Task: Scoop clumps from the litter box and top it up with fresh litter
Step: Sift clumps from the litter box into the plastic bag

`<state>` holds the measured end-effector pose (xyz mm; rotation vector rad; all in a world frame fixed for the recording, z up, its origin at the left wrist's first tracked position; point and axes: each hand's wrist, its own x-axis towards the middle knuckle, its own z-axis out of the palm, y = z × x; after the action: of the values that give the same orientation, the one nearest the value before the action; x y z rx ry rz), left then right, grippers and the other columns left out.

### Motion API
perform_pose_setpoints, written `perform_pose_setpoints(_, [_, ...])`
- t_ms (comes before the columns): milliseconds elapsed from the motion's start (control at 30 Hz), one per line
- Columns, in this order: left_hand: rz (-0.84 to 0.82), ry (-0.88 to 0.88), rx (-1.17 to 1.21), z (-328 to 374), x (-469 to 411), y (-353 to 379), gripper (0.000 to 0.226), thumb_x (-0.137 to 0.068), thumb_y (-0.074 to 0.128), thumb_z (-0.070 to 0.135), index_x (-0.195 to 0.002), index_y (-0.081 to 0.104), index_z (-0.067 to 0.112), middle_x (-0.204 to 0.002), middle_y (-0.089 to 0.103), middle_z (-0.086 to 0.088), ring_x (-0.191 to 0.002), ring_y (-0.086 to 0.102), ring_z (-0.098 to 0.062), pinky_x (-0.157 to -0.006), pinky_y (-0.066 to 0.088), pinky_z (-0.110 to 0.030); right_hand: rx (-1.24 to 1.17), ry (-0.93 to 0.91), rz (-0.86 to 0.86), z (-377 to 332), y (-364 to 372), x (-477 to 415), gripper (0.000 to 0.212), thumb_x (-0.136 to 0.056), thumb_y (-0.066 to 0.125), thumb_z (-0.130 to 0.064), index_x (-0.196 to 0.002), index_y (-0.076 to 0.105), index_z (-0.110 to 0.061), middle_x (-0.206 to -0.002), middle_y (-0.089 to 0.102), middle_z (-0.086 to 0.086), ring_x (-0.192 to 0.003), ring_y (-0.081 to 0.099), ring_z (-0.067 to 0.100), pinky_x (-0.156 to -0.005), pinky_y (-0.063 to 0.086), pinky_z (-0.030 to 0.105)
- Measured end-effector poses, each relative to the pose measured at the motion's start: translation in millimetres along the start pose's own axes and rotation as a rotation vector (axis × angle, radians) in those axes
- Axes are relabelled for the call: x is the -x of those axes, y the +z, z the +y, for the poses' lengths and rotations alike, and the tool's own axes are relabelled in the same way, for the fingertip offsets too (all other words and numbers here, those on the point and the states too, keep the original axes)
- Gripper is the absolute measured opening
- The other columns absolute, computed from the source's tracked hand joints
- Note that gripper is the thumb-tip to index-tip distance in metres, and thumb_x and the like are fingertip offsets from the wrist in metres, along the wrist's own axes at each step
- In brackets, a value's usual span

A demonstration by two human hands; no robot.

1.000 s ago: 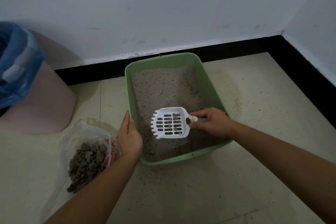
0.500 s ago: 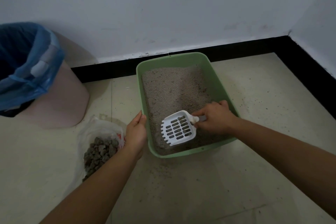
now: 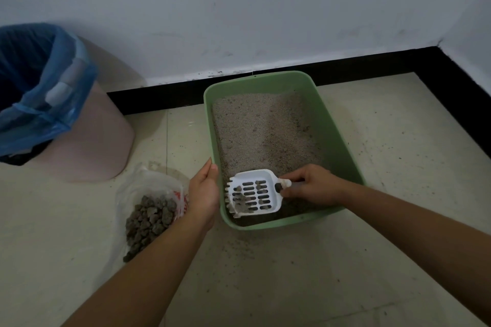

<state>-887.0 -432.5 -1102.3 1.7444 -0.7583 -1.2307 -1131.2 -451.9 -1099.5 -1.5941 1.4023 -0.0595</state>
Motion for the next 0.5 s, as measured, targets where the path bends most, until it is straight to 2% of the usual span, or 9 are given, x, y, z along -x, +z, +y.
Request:
perform_pose_setpoints(67, [0.002, -0.009, 0.009, -1.6, -2.3, -1.1, 0.043, -0.103, 0.044, 0.023, -0.146, 0.042, 0.015, -0.151, 0.041, -0.001, -0.139, 0.038, -0.019, -0.114, 0.026, -0.033, 0.024, 0.000, 0.015, 0.3, -0.2, -2.2, 0.049, -0.059, 0.059, -0.078, -0.106, 0.063, -0.065, -0.100, 0.071, -0.028, -0.106, 0.063, 0.005, -0.110, 0.035, 0.052])
perform_pose_setpoints(133, [-0.009, -0.037, 0.027, -3.8, -5.8, -2.0, 0.043, -0.103, 0.046, 0.025, -0.144, 0.043, 0.017, -0.150, 0.042, -0.002, -0.137, 0.041, -0.021, -0.116, 0.029, -0.041, 0.045, 0.004, 0.050, -0.4, -2.4, -0.1, 0.047, -0.061, 0.059, -0.077, -0.106, 0.063, -0.064, -0.097, 0.071, -0.027, -0.106, 0.061, 0.007, -0.111, 0.030, 0.056])
perform_pose_setpoints(233, [-0.024, -0.067, 0.040, -6.5, -9.5, -4.4, 0.042, -0.101, 0.048, 0.028, -0.143, 0.046, 0.020, -0.148, 0.046, -0.001, -0.134, 0.045, -0.023, -0.113, 0.034, -0.048, 0.122, 0.022, 0.083, -4.4, -3.0, 6.8, 0.033, -0.079, 0.067, -0.059, -0.112, 0.065, -0.057, -0.102, 0.071, -0.024, -0.111, 0.058, 0.012, -0.114, 0.021, 0.055])
perform_pose_setpoints(300, [-0.026, -0.078, 0.046, -7.6, -11.3, -5.2, 0.042, -0.101, 0.049, 0.028, -0.142, 0.047, 0.021, -0.146, 0.048, 0.000, -0.132, 0.047, -0.023, -0.112, 0.036, -0.049, 0.123, 0.019, 0.069, -7.0, -2.0, 10.9, 0.028, -0.081, 0.067, -0.056, -0.108, 0.063, -0.061, -0.104, 0.070, -0.025, -0.114, 0.057, 0.011, -0.116, 0.016, 0.053])
perform_pose_setpoints(433, [-0.042, -0.093, 0.066, -7.3, -12.2, -6.4, 0.043, -0.101, 0.048, 0.027, -0.143, 0.045, 0.020, -0.146, 0.049, -0.002, -0.131, 0.049, -0.024, -0.111, 0.038, -0.050, 0.099, 0.018, 0.048, -8.7, -1.8, 10.3, 0.027, -0.076, 0.067, -0.063, -0.101, 0.059, -0.070, -0.103, 0.071, -0.026, -0.112, 0.059, 0.009, -0.114, 0.021, 0.057])
perform_pose_setpoints(500, [-0.038, -0.098, 0.066, -7.7, -13.4, -6.1, 0.043, -0.101, 0.048, 0.027, -0.143, 0.045, 0.020, -0.146, 0.049, -0.002, -0.131, 0.049, -0.024, -0.111, 0.038, -0.050, 0.084, 0.009, 0.022, -8.2, -0.7, 10.1, 0.030, -0.066, 0.061, -0.072, -0.095, 0.057, -0.074, -0.102, 0.071, -0.027, -0.111, 0.061, 0.008, -0.114, 0.023, 0.058])
